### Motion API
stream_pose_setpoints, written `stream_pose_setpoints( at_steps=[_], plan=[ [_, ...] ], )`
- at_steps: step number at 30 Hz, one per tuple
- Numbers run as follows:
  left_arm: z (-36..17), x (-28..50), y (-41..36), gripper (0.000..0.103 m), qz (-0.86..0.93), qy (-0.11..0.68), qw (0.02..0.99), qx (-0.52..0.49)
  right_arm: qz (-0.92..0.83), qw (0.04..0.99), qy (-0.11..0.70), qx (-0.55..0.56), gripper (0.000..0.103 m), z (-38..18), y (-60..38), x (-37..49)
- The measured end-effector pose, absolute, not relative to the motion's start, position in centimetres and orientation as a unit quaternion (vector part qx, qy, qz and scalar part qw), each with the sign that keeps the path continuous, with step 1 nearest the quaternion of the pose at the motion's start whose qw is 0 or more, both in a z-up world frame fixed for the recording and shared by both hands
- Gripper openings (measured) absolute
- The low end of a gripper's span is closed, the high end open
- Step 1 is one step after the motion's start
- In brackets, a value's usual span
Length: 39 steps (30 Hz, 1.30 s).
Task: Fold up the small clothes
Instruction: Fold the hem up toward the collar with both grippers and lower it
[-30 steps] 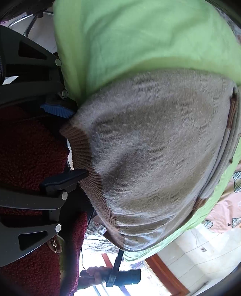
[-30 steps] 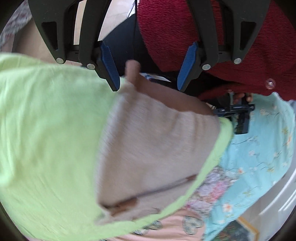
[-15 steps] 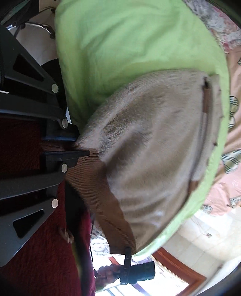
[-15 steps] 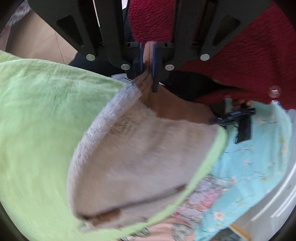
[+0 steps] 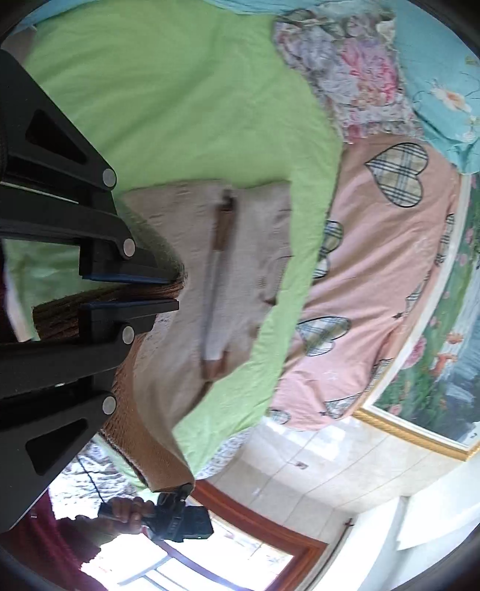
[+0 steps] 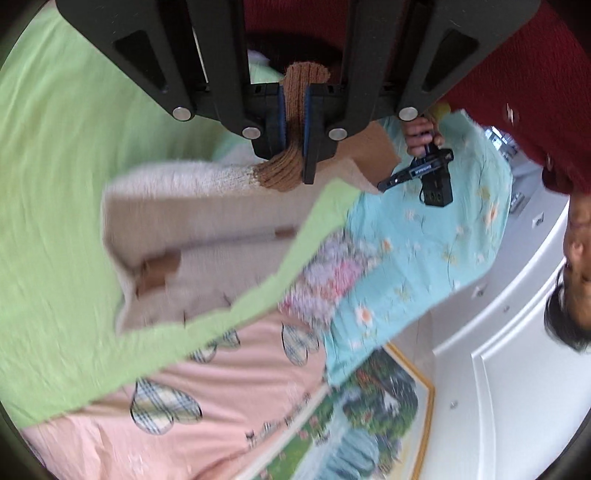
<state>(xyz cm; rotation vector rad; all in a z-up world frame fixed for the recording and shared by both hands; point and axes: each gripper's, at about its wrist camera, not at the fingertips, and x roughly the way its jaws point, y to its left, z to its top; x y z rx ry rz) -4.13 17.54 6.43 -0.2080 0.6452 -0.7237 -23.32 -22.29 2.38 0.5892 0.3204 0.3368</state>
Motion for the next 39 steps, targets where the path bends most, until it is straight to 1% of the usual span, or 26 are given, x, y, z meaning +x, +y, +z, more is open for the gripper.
stream_pose_setpoints(
  at_steps=[2,5,12,16,22,26,33,35,36,38,39],
  plan=[
    [7.0,-2.0,16.4,0.006,-0.342,0.293,0.886,-0.107,0.161,0.935,0.132,0.288,0.008,3.2,-23.2,-21.8],
    [7.6,1.0,15.4,0.005,-0.331,0.284,0.892,-0.115,0.152,0.939,0.119,0.284,0.008,4.1,-24.1,-19.1],
    [7.5,8.4,13.2,0.005,-0.299,0.293,0.899,-0.125,0.115,0.942,0.124,0.290,0.008,5.5,-27.4,-11.7],
    [6.3,13.3,11.4,0.005,-0.282,0.314,0.898,-0.127,0.064,0.941,0.143,0.300,0.008,5.4,-30.1,-7.8],
    [3.2,19.9,8.9,0.005,-0.253,0.361,0.888,-0.134,-0.003,0.928,0.179,0.326,0.008,3.5,-33.7,-2.7],
    [1.8,23.1,7.7,0.005,-0.232,0.382,0.885,-0.133,-0.030,0.917,0.198,0.344,0.008,2.1,-35.8,0.1],
    [-1.4,27.7,6.8,0.006,-0.180,0.423,0.880,-0.121,-0.088,0.903,0.257,0.333,0.009,-0.7,-37.4,4.5],
    [-1.8,27.9,7.4,0.008,-0.179,0.434,0.875,-0.121,-0.085,0.894,0.267,0.349,0.012,-1.6,-38.0,5.0],
    [-1.7,27.5,7.7,0.009,-0.183,0.435,0.873,-0.123,-0.082,0.893,0.266,0.353,0.016,-1.7,-38.0,5.0],
    [-0.9,25.5,8.2,0.009,-0.209,0.426,0.871,-0.125,-0.080,0.895,0.250,0.360,0.031,-1.2,-37.9,3.8],
    [-0.4,23.9,8.2,0.009,-0.225,0.419,0.872,-0.117,-0.083,0.900,0.238,0.355,0.045,-0.5,-37.5,2.8]
  ],
)
